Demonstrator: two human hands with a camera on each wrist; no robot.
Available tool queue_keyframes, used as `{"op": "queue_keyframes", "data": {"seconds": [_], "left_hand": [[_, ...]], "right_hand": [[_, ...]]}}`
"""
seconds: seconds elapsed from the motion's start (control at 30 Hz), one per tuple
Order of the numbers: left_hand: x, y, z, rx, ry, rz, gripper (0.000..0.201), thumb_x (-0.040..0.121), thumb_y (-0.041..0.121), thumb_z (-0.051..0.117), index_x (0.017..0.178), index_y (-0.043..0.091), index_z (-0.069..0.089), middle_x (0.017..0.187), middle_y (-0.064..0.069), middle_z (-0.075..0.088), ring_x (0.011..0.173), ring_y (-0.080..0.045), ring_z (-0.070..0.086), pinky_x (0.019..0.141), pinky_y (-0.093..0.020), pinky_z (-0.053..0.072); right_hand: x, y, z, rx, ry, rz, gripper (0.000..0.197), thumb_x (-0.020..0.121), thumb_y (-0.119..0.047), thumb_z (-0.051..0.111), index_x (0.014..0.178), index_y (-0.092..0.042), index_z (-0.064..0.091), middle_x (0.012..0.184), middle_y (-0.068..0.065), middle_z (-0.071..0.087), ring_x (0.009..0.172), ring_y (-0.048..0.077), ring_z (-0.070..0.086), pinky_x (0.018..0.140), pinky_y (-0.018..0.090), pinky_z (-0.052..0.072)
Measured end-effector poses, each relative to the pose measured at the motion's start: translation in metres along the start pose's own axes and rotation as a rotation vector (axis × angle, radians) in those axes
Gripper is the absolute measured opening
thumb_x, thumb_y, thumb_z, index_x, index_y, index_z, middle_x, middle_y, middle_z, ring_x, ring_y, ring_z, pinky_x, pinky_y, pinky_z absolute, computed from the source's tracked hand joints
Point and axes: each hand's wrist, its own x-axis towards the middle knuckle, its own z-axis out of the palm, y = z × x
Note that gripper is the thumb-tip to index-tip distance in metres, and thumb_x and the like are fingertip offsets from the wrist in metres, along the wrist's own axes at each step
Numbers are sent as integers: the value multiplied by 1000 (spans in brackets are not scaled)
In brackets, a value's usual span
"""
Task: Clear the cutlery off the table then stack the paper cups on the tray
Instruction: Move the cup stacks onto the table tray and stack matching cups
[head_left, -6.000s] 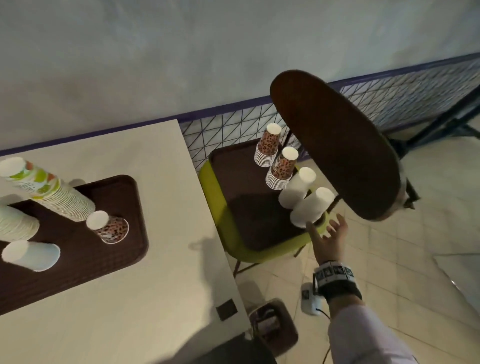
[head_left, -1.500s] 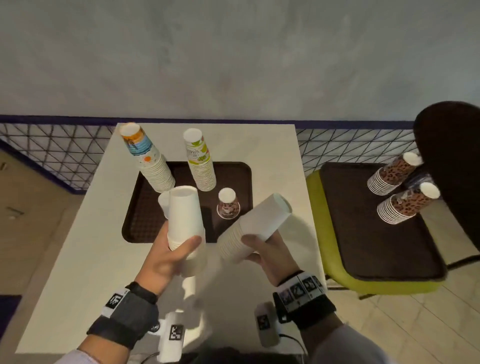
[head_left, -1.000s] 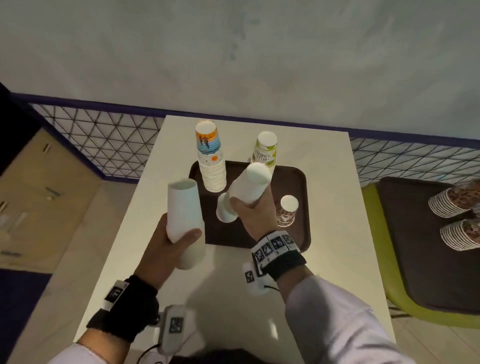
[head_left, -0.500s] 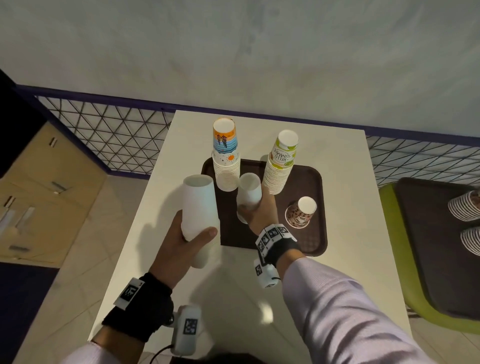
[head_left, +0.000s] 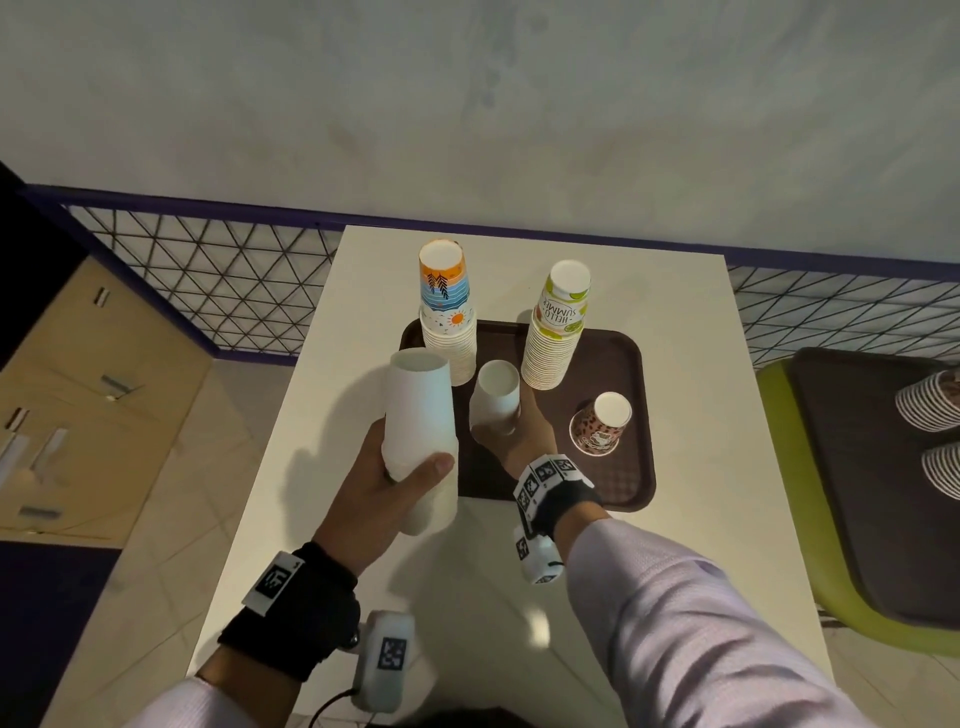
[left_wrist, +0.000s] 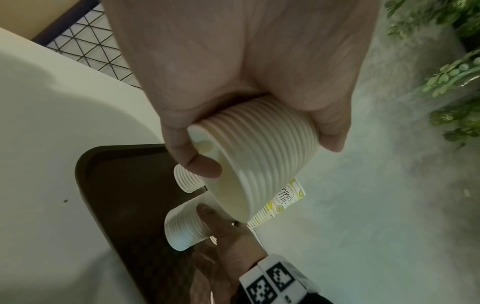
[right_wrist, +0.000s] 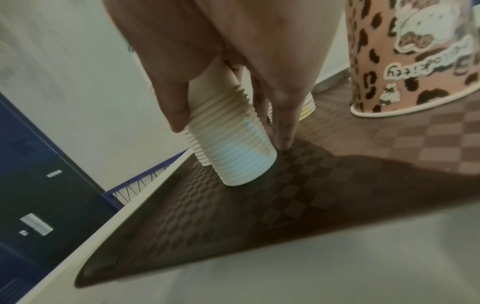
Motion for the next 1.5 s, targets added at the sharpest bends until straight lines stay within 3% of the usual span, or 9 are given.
{"op": "queue_keyframes", "data": {"seconds": [0.17, 0.37, 0.57, 0.8, 1.0, 1.17, 1.33, 1.43, 1.5], "left_hand": [[2, 8, 7, 7, 0, 8, 81, 73, 65, 70, 142, 30, 45, 126, 7, 66, 112, -6, 66, 92, -27, 51], [5, 16, 21, -21, -49, 21, 80, 80, 68, 64, 150, 35, 40, 135, 14, 64, 125, -5, 62, 108, -37, 47], [3, 29, 40, 22, -111, 38, 67, 83, 75, 61, 141, 49, 44, 135, 14, 65, 126, -9, 62, 112, -49, 47], [-1, 51, 45, 27, -165, 34, 42, 84, 74, 52, 126, 71, 45, 133, 25, 63, 126, -3, 61, 111, -50, 48], [2, 63, 37, 219, -133, 95, 37, 83, 84, 39, 120, 81, 39, 118, 45, 44, 140, -6, 41, 114, -45, 43], [3, 67, 29, 290, -153, 162, 52, 92, 72, 31, 141, 57, 42, 130, 22, 50, 133, 4, 37, 104, -17, 32], [2, 62, 13, 193, -102, 124, 59, 87, 85, 34, 143, 67, 36, 146, 23, 43, 138, -6, 45, 105, -40, 49], [-4, 49, -14, 162, -13, -2, 84, 73, 90, 43, 148, 50, 41, 141, 5, 47, 122, -13, 60, 86, -39, 61], [-17, 35, -34, 169, -16, -64, 73, 73, 81, 49, 139, 48, 52, 133, 2, 55, 116, -17, 63, 86, -39, 60]], "right_hand": [[-24, 2, -19, 40, 40, -48, 101, 73, -33, 86, 154, -32, 27, 150, -1, 48, 133, 18, 50, 109, 42, 45], [-87, -15, -38, 147, 315, -284, 56, 77, -54, 65, 128, -34, 54, 121, -10, 50, 111, 10, 54, 94, 39, 55], [-124, -45, -46, 304, -59, -342, 39, 97, -50, 53, 132, -33, 58, 124, -2, 60, 108, 4, 63, 88, 24, 53], [-128, -52, -53, 484, -275, -233, 60, 93, -68, 49, 146, -39, 45, 128, -5, 68, 118, 10, 66, 107, 43, 50], [-129, -62, -53, 761, -363, -134, 46, 97, -38, 63, 139, -25, 49, 123, 6, 72, 121, 33, 65, 101, 62, 50], [-125, -63, -55, 720, -448, -139, 48, 93, -30, 68, 139, -28, 54, 135, 22, 60, 126, 43, 59, 99, 74, 44], [-120, -75, -60, 744, -392, -134, 61, 86, -21, 73, 142, -26, 49, 138, 18, 58, 127, 36, 60, 94, 69, 51], [-112, -82, -68, 803, -283, -156, 64, 82, -13, 72, 140, -27, 47, 136, 15, 58, 127, 34, 58, 93, 70, 51], [-104, -86, -74, 768, -164, -199, 63, 80, -13, 73, 133, -33, 47, 131, 10, 60, 125, 30, 59, 96, 67, 52]]}}
